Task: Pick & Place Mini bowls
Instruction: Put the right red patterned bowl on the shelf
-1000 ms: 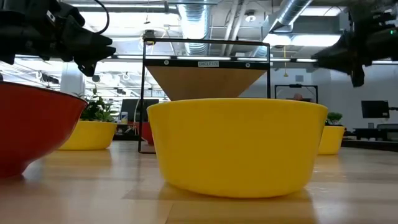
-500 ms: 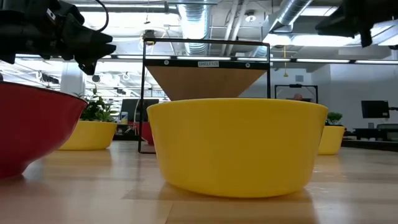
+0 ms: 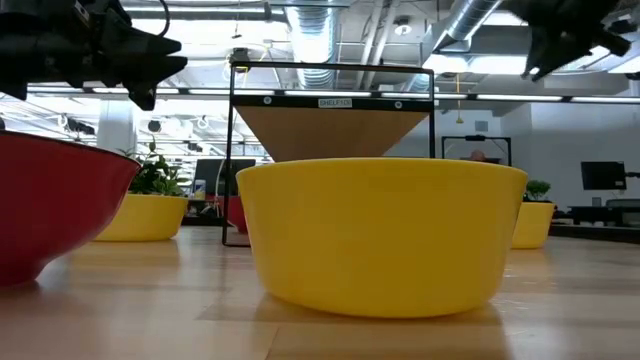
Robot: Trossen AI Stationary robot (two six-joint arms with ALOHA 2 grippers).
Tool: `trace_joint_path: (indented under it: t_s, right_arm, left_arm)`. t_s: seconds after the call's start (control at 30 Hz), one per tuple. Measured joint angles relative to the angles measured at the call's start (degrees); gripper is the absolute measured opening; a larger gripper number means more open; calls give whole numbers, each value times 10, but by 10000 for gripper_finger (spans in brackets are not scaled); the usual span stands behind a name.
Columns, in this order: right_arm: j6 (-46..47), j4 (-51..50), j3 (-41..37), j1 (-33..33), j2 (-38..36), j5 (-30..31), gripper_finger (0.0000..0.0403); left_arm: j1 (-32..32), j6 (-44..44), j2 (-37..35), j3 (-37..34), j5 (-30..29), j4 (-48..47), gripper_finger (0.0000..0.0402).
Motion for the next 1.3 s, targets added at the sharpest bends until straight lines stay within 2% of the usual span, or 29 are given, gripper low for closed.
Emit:
trace_joint_path:
  t_s: [0.1,0.23,0.43,0.67,0.8,1.07,1.3]
  right_arm:
    - [10,-34,11,-68,33,-59,79]
    - [10,-31,11,-159,63,-140,79]
    - [-69,-8,11,-289,100,-262,79]
    - [-153,29,12,-407,158,-337,91]
    - [-184,35,12,-443,200,-351,116]
    - [-187,87,12,-466,283,-368,182]
    - [-185,125,12,-482,350,-376,196]
  left_arm:
    - [0,0,0,0,0,2,131]
    - [0,-2,0,0,0,3,131]
    - [0,-4,0,0,0,5,131]
    - [0,-4,0,0,0,9,131]
    - [0,-4,0,0,0,12,131]
    - [0,-33,0,0,0,16,131]
    - [0,-34,0,0,0,19,131]
